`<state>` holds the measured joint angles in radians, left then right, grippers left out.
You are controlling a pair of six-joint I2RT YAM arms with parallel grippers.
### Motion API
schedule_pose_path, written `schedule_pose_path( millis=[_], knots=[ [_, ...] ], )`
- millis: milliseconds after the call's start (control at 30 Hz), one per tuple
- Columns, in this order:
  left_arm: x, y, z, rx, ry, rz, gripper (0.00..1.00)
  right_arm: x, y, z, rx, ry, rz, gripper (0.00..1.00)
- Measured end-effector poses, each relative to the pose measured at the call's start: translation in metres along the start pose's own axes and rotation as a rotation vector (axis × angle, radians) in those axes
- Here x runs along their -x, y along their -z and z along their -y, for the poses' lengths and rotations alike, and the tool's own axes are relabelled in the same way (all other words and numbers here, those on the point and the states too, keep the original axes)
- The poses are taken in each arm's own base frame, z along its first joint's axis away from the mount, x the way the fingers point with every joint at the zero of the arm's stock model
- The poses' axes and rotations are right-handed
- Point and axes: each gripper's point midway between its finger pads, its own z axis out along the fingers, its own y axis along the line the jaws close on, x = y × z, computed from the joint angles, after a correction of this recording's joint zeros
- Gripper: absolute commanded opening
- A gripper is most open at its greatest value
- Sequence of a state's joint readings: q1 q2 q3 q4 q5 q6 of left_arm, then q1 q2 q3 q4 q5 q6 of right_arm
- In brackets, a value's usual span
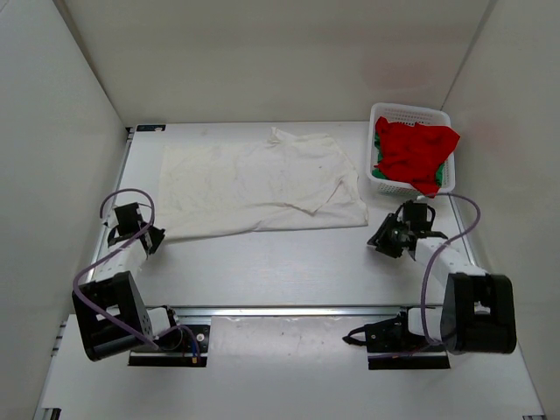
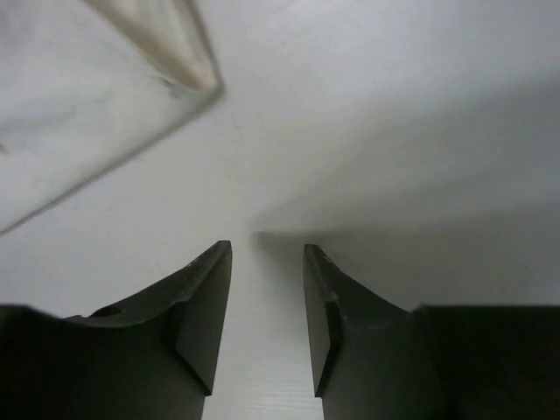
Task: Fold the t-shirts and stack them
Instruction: Fold the flattened tshirt in 1/3 of the way
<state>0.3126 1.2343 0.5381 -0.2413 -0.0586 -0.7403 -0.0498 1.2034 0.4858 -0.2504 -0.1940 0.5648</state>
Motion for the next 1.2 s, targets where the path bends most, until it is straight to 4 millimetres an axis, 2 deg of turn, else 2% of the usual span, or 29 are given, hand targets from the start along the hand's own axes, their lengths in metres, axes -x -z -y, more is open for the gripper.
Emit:
schedule_pose_path(
  millis=[33,67,100,133,200,267,300,367,433,467,533,633,733,867,933,1033,1100,1200],
  knots=[
    [-0.001,0.000,0.000,-0.002,0.001,-0.006,0.33,0.006,-0.004,-0.007,0.011,0.018,-0.001,0.39],
    [-0.003,-0.001,0.001,-0.003,0.007,-0.013,0.47,0.012,-0.009,-0.014,0.025,0.032,-0.005,0.40],
    [-0.004,-0.001,0.000,-0.002,0.007,-0.018,0.57,0.020,-0.015,-0.022,0.039,0.038,-0.001,0.40],
    [-0.004,0.000,0.000,0.000,0.018,-0.019,0.80,0.027,-0.021,-0.026,0.045,0.044,0.008,0.41],
    [-0.004,0.002,-0.001,0.008,0.013,-0.015,0.89,0.040,-0.032,-0.032,0.053,0.046,0.022,0.41],
    [-0.003,0.005,-0.002,0.019,0.006,0.001,0.85,0.051,-0.042,-0.038,0.066,0.046,0.034,0.42],
    [-0.002,0.008,-0.001,0.021,-0.004,0.011,0.73,0.056,-0.045,-0.041,0.071,0.046,0.041,0.41],
    [0.000,0.016,0.010,0.000,-0.046,0.036,0.67,0.065,-0.052,-0.046,0.080,0.045,0.055,0.38],
    [-0.003,0.025,0.034,-0.067,-0.108,0.047,0.63,0.069,-0.056,-0.048,0.082,0.045,0.061,0.18],
    [-0.007,0.028,0.048,-0.108,-0.131,0.044,0.59,0.070,-0.059,-0.047,0.074,0.040,0.060,0.15],
    [-0.021,0.034,0.074,-0.197,-0.182,0.033,0.56,0.071,-0.063,-0.048,0.073,0.027,0.050,0.00],
    [-0.045,0.042,0.099,-0.280,-0.244,-0.001,0.54,0.072,-0.065,-0.047,0.064,0.019,0.047,0.00],
    [-0.061,0.040,0.112,-0.334,-0.260,-0.041,0.55,0.071,-0.061,-0.043,0.055,0.014,0.045,0.00],
    [-0.069,0.019,0.103,-0.304,-0.225,-0.087,0.53,0.063,-0.049,-0.027,0.029,-0.012,0.045,0.00],
    [-0.072,0.007,0.093,-0.278,-0.194,-0.119,0.53,0.058,-0.043,-0.019,0.008,-0.017,0.040,0.00],
    [-0.066,-0.009,0.066,-0.216,-0.089,-0.149,0.53,0.054,-0.034,-0.008,-0.017,-0.024,0.043,0.00],
    [-0.056,-0.012,0.060,-0.214,-0.037,-0.138,0.53,0.047,-0.028,-0.001,-0.026,-0.029,0.039,0.00],
    [-0.051,-0.011,0.055,-0.200,-0.023,-0.122,0.53,0.037,-0.020,0.007,-0.049,-0.033,0.020,0.00]
  ],
)
